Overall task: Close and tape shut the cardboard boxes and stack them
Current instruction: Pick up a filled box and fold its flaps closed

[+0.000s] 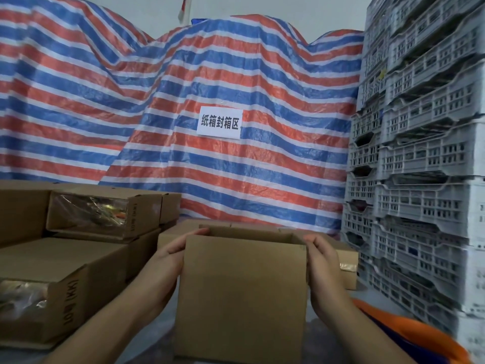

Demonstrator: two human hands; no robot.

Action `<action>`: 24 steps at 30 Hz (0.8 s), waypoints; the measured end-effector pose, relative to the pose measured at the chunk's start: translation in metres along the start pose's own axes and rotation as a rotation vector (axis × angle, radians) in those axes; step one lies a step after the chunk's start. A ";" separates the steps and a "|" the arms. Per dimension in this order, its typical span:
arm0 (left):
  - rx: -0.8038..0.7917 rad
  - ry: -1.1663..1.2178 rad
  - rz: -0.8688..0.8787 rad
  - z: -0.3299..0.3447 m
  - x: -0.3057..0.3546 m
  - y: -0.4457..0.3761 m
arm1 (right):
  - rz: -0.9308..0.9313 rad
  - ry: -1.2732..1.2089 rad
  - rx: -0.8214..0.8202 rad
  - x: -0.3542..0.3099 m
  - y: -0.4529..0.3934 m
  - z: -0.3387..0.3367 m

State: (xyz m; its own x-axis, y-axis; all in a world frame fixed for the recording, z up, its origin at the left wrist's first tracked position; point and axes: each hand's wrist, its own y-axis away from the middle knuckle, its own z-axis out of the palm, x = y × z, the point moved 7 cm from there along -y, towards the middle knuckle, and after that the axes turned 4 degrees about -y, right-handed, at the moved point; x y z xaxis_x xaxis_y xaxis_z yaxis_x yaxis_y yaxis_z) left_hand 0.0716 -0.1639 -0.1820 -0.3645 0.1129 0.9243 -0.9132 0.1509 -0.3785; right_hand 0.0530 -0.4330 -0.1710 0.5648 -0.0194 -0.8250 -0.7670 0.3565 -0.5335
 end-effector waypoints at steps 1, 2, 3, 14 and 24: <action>-0.011 -0.007 -0.005 0.001 0.000 0.000 | -0.015 0.000 -0.006 -0.002 0.000 0.000; -0.021 -0.017 -0.006 0.001 0.000 0.000 | -0.031 -0.001 -0.012 -0.003 0.001 0.001; -0.034 -0.019 -0.007 0.002 -0.001 -0.001 | -0.045 -0.008 -0.018 -0.006 0.002 0.001; -0.074 -0.034 -0.027 -0.005 -0.007 -0.009 | -0.065 -0.141 -0.118 -0.011 0.006 0.005; -0.173 -0.139 0.012 -0.014 -0.006 -0.025 | -0.101 -0.108 -0.130 -0.013 0.005 0.009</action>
State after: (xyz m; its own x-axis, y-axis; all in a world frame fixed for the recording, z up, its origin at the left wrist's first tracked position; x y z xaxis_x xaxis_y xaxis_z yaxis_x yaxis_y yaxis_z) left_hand 0.0990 -0.1547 -0.1786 -0.4076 -0.0194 0.9129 -0.8683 0.3178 -0.3809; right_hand 0.0448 -0.4230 -0.1611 0.6646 0.0539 -0.7452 -0.7339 0.2341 -0.6376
